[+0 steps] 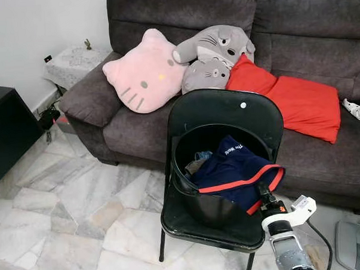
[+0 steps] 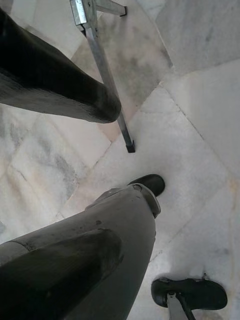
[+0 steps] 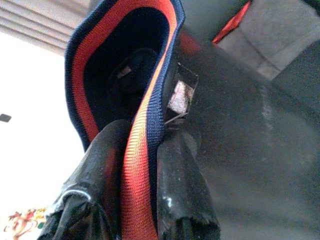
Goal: Hang hanger
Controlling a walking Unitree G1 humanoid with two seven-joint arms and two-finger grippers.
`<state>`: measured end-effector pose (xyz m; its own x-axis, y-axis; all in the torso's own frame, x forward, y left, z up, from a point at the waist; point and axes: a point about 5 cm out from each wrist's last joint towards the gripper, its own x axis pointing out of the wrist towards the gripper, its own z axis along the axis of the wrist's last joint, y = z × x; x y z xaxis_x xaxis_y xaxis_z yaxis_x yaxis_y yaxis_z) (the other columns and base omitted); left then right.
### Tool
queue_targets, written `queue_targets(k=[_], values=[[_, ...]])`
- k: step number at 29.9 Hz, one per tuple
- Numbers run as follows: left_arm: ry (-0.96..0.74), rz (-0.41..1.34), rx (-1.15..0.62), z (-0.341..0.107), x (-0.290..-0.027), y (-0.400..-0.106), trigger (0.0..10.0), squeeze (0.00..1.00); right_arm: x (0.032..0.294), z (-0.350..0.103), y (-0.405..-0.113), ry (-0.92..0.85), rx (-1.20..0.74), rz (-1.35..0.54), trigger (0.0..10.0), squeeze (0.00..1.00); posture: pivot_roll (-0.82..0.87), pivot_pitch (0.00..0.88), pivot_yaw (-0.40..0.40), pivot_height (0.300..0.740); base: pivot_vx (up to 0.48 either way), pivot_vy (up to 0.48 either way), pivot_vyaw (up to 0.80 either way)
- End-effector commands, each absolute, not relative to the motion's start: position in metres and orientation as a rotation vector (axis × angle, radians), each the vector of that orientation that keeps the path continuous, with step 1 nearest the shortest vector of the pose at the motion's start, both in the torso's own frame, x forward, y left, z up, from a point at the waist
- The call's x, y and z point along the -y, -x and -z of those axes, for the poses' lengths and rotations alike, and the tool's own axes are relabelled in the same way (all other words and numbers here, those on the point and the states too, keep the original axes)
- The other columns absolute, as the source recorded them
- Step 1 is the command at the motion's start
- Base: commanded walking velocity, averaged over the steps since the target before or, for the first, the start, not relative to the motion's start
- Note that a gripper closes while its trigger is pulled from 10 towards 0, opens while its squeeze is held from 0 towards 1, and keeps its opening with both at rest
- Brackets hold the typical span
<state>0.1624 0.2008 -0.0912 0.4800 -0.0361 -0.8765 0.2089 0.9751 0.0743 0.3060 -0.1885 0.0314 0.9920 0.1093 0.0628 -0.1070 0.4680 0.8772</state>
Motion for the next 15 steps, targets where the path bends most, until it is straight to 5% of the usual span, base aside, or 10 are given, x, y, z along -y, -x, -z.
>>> queue_targets(k=[1, 11, 12, 13, 15], values=[[-0.184, 0.152, -1.101, 0.094, -0.204, -0.154, 10.0, 0.0, 0.185, -0.041, -0.31, -1.051, 0.041, -0.202, 0.0, 0.0, -0.07, 0.101, 0.046, 0.74, 0.0, 0.0, 0.0], [-0.179, 0.154, -1.101, 0.094, -0.204, -0.154, 10.0, 0.0, 0.188, -0.026, -0.299, -1.067, -0.012, -0.106, 0.4, 0.0, -0.07, 0.103, 0.038, 0.74, 0.0, 0.0, 0.0], [-0.179, 0.155, -1.102, 0.094, -0.203, -0.154, 10.0, 0.0, 0.19, -0.022, -0.296, -1.069, -0.023, -0.073, 3.6, 0.0, -0.08, 0.103, 0.038, 0.74, 0.0, 0.0, 0.0], [-0.179, 0.158, -1.103, 0.094, -0.203, -0.154, 10.0, 0.0, 0.194, -0.017, -0.293, -1.077, -0.037, -0.012, 10.0, 0.0, -0.08, 0.104, 0.037, 0.74, 0.0, 0.0, 0.0], [-0.179, 0.16, -1.103, 0.095, -0.203, -0.154, 10.0, 0.0, 0.197, -0.016, -0.292, -1.072, -0.037, 0.027, 10.0, 0.0, -0.08, 0.105, 0.035, 0.74, 0.0, 0.0, 0.0]])
